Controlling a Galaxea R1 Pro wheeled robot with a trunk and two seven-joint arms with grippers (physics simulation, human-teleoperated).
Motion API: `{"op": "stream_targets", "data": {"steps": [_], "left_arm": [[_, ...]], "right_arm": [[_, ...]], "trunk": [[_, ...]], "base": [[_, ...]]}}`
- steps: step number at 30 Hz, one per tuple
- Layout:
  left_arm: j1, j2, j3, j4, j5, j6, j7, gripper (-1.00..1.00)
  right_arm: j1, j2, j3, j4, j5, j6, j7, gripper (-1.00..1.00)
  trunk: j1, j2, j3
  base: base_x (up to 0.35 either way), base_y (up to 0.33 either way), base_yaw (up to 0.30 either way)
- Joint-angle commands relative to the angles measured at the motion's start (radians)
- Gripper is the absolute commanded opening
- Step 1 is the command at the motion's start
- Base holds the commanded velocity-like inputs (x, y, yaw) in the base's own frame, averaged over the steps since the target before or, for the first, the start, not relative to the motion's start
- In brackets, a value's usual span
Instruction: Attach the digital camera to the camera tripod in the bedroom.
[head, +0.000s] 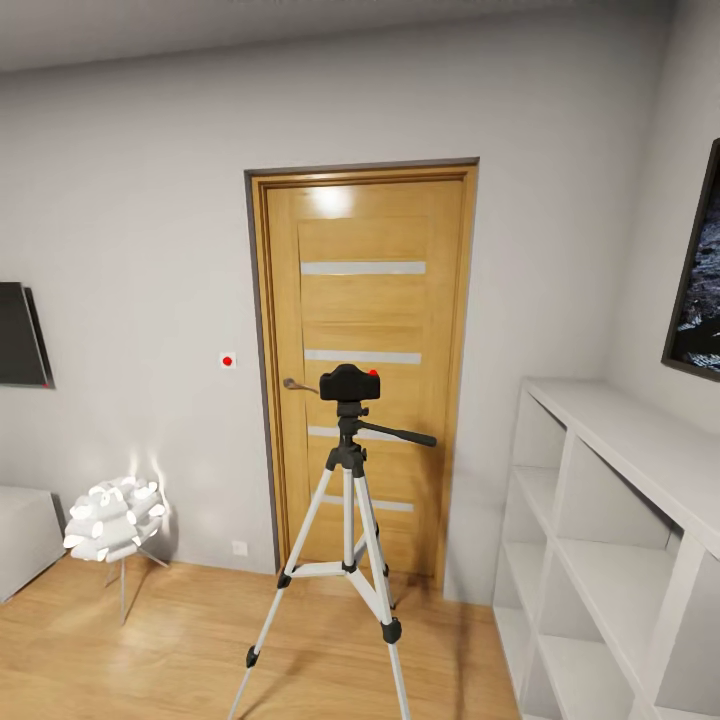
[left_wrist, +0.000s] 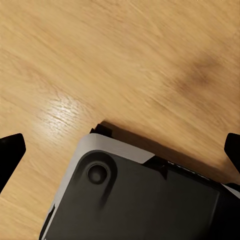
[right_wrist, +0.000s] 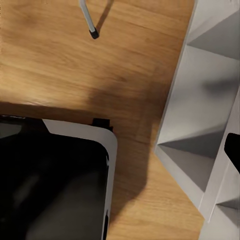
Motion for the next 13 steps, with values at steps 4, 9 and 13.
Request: {"op": "stream_targets", "data": {"steps": [4,9,13], "left_arm": [[0.000,0.000,-0.008,0.000,0.006,-0.002,0.003,1.00],[0.000,0.000,-0.009,0.000,0.007,-0.002,0.003,1.00],[0.000,0.000,-0.009,0.000,0.007,-0.002,0.003,1.00]], "right_arm": [[-0.001,0.000,0.008,-0.002,-0.009,-0.005,0.004,1.00],[-0.001,0.000,0.006,-0.004,-0.008,-0.005,0.004,1.00],[-0.001,0.000,0.006,-0.004,-0.008,-0.005,0.004,1.00]], "trunk": [[0.000,-0.001,0.000],[0.000,-0.001,0.000],[0.000,-0.001,0.000]], "base": [[0.000,0.000,0.000],[0.000,0.000,0.000],[0.000,0.000,0.000]]}}
